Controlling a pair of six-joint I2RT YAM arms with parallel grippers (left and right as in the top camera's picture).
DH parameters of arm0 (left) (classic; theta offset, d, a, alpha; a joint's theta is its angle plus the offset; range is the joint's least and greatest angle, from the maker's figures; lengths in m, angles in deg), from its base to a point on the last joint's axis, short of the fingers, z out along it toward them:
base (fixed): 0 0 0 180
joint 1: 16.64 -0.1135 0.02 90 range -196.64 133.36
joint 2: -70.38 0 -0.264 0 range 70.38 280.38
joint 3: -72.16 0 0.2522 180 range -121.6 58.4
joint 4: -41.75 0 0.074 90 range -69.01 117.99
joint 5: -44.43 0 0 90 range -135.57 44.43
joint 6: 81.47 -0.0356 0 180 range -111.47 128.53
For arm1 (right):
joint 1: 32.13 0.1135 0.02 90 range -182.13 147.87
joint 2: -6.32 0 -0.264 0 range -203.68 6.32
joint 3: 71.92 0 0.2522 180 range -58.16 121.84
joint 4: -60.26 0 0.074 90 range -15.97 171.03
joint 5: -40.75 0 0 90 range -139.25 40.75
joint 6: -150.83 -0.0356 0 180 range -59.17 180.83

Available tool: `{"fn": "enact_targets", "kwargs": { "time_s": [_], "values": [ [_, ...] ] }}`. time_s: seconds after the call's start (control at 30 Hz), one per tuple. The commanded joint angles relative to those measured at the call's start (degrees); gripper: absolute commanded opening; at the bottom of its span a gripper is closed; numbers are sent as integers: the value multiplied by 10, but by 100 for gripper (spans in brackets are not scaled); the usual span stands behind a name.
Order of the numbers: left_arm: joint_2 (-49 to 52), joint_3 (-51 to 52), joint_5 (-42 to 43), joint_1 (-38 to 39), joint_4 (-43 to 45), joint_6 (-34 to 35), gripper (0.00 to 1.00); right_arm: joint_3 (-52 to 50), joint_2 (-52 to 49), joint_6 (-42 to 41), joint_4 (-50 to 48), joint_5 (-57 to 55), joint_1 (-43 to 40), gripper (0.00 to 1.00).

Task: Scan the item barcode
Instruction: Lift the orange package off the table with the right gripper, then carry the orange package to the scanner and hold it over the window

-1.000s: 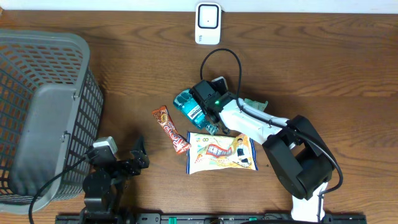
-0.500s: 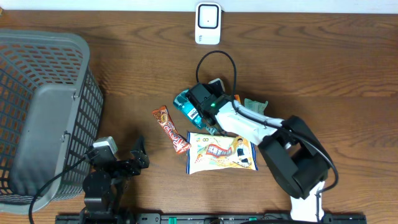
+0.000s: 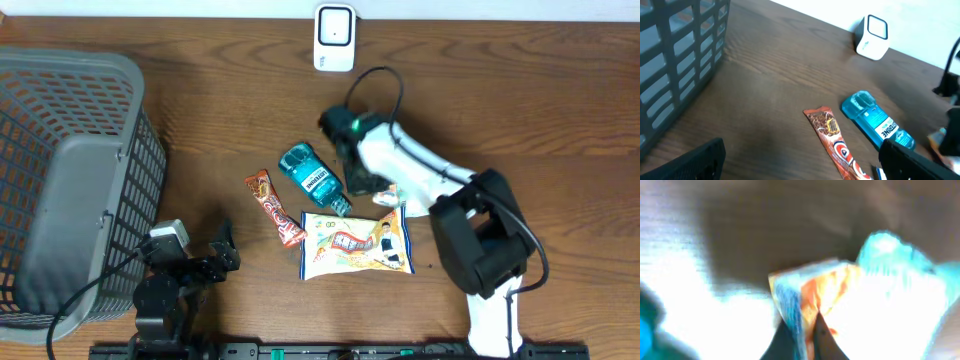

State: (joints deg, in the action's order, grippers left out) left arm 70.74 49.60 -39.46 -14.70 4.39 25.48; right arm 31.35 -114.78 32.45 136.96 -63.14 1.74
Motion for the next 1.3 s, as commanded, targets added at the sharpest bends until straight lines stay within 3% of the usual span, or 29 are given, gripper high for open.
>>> {"fn": "enact_targets", "kwargs": {
  "time_s": [0.0,0.17,0.33,0.63,0.8,1.07,1.27],
  "values": [
    [-2,3,6,-2,0,5,98,113,-6,-55,97,247,-41,1],
    [-2,3,6,-2,0,5,98,199,-6,-68,234,451,-84,1],
    [-2,3,6,-2,0,5,98,206,-6,-182,333,582,-121,1],
    [-2,3,6,-2,0,5,98,202,-7,-235,343,796,-150,1],
    [-2,3,6,-2,0,5,98,202,-9,-401,257,819,-169,1],
    [-2,3,6,-2,0,5,98,202,-12,-760,120,846,-209,1],
    [-2,3,6,-2,0,5,98,200,-12,-854,136,847,-222,1]
  ]
}}
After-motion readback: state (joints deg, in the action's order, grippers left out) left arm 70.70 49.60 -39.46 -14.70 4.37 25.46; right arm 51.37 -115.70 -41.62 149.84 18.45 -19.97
